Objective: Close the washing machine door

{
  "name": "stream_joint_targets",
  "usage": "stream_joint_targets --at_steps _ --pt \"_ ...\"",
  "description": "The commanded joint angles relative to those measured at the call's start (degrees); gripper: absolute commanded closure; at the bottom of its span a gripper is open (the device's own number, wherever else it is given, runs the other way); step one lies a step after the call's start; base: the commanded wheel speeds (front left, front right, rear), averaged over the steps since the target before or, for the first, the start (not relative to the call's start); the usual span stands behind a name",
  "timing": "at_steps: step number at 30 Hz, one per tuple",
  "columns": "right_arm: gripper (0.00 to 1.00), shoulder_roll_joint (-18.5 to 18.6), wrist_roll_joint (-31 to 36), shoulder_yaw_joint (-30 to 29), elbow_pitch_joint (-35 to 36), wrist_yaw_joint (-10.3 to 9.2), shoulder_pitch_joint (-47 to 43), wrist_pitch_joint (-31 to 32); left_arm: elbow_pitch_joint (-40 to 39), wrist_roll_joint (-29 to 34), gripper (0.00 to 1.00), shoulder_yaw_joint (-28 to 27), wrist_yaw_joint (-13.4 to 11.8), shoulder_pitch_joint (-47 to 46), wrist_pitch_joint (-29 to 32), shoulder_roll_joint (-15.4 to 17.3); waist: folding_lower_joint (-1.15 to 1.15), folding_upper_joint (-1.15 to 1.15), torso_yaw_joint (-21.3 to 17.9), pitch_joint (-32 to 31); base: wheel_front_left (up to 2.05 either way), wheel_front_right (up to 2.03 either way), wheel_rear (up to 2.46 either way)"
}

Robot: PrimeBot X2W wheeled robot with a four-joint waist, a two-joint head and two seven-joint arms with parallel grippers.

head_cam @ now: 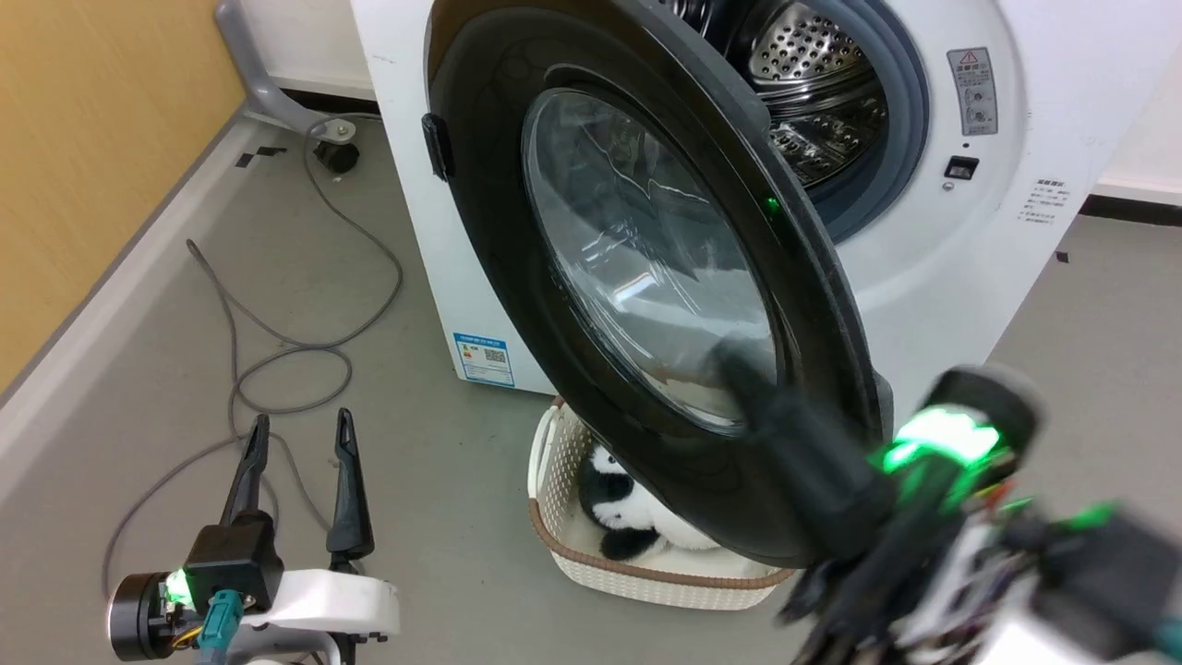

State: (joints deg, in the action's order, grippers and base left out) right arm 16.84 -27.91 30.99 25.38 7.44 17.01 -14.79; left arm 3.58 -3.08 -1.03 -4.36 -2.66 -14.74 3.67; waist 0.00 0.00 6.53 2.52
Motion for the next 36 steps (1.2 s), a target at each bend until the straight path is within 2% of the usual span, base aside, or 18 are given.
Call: stream_joint_targets --at_steps 1,3,7,14,23,36 --pt "1.0 1.1 1.3 2.5 -1.4 0.05 0.8 -0.2 -0.2 0.6 0.0 -0.2 0.0 0.5 -0.3 -0.2 0.0 0.0 -0.1 0.0 0.0 0.0 0.0" --pt "1.0 3.4 4.0 6.5 -4.2 0.05 1.0 -0.2 -0.3 0.7 0.0 -0.3 0.0 0.6 -0.3 -0.3 0.0 0.0 -0.1 -0.1 0.0 0.0 0.0" --pt "1.0 4.7 6.1 11.4 -9.1 0.05 -0.2 -0.2 -0.6 1.0 0.0 -0.2 -0.1 0.6 -0.3 -0.4 0.0 0.0 -0.2 0.2 0.0 0.0 0.0" --pt "1.0 5.9 10.0 12.7 -17.7 0.05 -3.1 -0.2 -1.2 1.2 0.0 -0.5 -0.4 0.8 -0.3 -0.5 0.0 0.0 -1.2 1.4 0.0 0.0 0.0" --pt "1.0 4.9 13.9 3.6 -28.3 0.05 -4.1 -0.2 -1.3 1.5 0.0 0.7 -0.6 -0.5 -0.3 -0.7 0.0 0.0 -2.4 3.3 0.0 0.0 0.0" --pt "1.0 3.7 14.9 -12.3 -30.2 0.05 -2.8 -0.2 -2.9 1.4 0.0 3.0 -1.7 -2.9 -0.3 -0.8 0.0 0.0 -2.5 8.5 0.0 0.0 0.0"
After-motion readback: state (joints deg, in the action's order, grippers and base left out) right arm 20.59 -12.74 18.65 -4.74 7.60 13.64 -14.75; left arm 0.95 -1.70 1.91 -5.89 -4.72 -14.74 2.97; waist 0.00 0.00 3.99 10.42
